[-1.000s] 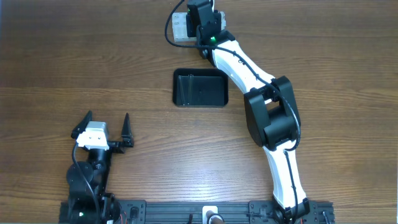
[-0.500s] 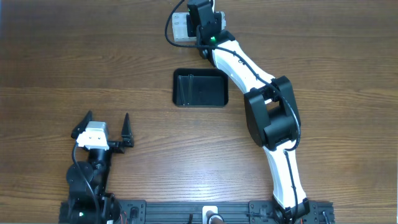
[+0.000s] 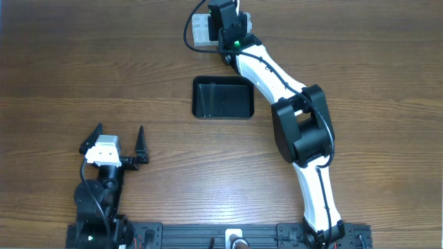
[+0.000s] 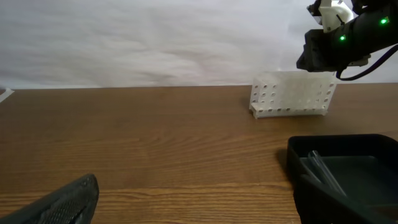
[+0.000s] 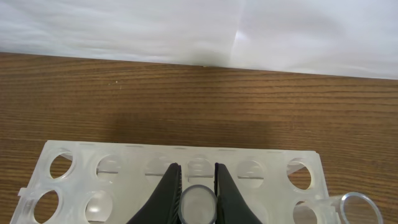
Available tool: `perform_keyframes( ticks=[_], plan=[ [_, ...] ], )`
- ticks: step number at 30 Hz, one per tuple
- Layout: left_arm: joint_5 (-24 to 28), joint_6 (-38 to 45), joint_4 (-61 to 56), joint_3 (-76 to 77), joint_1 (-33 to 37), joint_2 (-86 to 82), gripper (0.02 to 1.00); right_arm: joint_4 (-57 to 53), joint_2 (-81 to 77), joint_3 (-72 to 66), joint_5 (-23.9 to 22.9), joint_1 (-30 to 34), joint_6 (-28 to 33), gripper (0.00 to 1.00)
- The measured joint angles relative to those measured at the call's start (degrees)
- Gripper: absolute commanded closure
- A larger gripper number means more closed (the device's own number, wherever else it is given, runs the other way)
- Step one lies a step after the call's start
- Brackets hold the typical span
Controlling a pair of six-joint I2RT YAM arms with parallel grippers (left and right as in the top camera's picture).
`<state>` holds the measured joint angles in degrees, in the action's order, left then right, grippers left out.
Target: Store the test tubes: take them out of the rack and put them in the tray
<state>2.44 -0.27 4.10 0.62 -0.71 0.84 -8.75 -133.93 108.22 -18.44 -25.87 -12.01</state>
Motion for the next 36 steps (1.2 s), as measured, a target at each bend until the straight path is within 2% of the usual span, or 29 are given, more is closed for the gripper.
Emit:
perform_keyframes(
  ticks=[11, 19, 23, 30, 36],
  plan=[
    [0.00, 0.00, 0.00, 0.00, 0.00, 0.00, 0.018, -4.02, 2.47, 0.09, -0.02, 0.00, 0.00, 0.956],
    [0.00, 0.02, 0.00, 0.00, 0.00, 0.00, 0.018, -8.59, 21.75, 0.13, -0.04, -0.09, 0.04, 0.961],
    [0.00, 0.00, 0.00, 0.00, 0.00, 0.00, 0.018, -15.93, 32.15, 1.68, 0.70, -0.35, -0.31, 0.965],
    [0.02, 0.00, 0.00, 0.00, 0.00, 0.00, 0.018, -35.32, 34.64, 2.25, 8.98, -0.70, -3.85, 0.980],
    [0.00, 0.00, 0.00, 0.00, 0.00, 0.00, 0.020, -41.70, 24.00, -2.54, 17.92, 0.09, -5.77, 0.989]
  ],
)
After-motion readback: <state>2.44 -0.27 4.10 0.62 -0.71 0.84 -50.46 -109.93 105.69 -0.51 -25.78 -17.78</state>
